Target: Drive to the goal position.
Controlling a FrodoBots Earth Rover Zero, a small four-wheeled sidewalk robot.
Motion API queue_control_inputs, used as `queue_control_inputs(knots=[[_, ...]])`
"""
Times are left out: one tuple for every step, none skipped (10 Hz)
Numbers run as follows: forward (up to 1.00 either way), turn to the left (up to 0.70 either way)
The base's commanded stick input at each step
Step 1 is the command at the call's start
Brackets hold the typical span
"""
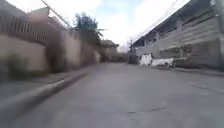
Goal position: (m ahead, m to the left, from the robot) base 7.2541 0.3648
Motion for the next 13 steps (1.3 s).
queue_control_inputs(knots=[[1.0,0.0],[1.0,0.0],[1.0,0.0],[1.0,0.0],[1.0,-0.01],[1.0,-0.07],[1.0,-0.26],[1.0,-0.4],[1.0,-0.36],[1.0,-0.15],[1.0,0.0],[1.0,0.0],[1.0,0.0]])
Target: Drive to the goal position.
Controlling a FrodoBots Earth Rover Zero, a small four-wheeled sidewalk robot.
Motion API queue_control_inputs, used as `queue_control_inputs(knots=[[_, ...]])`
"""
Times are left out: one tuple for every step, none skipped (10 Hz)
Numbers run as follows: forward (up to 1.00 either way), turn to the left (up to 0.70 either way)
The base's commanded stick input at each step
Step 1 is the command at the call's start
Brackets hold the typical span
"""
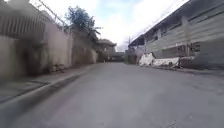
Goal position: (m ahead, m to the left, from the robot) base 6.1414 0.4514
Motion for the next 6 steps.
queue_control_inputs(knots=[[1.0,0.0],[1.0,0.0],[1.0,0.0],[1.0,0.0],[1.0,0.0],[1.0,0.0]])
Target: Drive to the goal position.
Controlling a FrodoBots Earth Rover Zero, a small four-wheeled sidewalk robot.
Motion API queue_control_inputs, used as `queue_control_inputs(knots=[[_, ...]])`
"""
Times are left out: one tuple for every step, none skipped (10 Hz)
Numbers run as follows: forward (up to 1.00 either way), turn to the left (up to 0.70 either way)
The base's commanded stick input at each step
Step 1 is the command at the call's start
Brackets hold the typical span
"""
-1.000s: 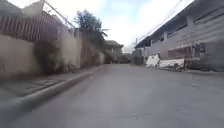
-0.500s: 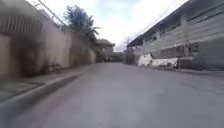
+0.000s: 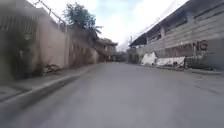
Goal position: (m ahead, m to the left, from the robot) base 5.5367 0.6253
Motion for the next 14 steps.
queue_control_inputs(knots=[[1.0,0.0],[1.0,0.0],[1.0,0.0],[1.0,0.0],[1.0,0.0],[1.0,0.0],[1.0,0.0],[1.0,0.0],[1.0,0.0],[1.0,0.0],[1.0,0.0],[1.0,0.0],[1.0,0.0],[1.0,0.0]])
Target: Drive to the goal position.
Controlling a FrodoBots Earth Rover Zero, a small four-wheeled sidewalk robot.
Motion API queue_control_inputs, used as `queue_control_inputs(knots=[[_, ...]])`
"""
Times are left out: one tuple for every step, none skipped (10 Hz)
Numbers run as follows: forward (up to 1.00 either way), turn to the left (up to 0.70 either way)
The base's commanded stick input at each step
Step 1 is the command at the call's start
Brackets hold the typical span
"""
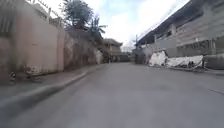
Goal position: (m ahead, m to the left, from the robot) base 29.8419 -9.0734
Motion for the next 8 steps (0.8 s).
queue_control_inputs(knots=[[1.0,0.0],[1.0,0.0],[1.0,0.0],[1.0,0.0],[1.0,0.0],[1.0,0.0],[1.0,0.0],[1.0,0.0]])
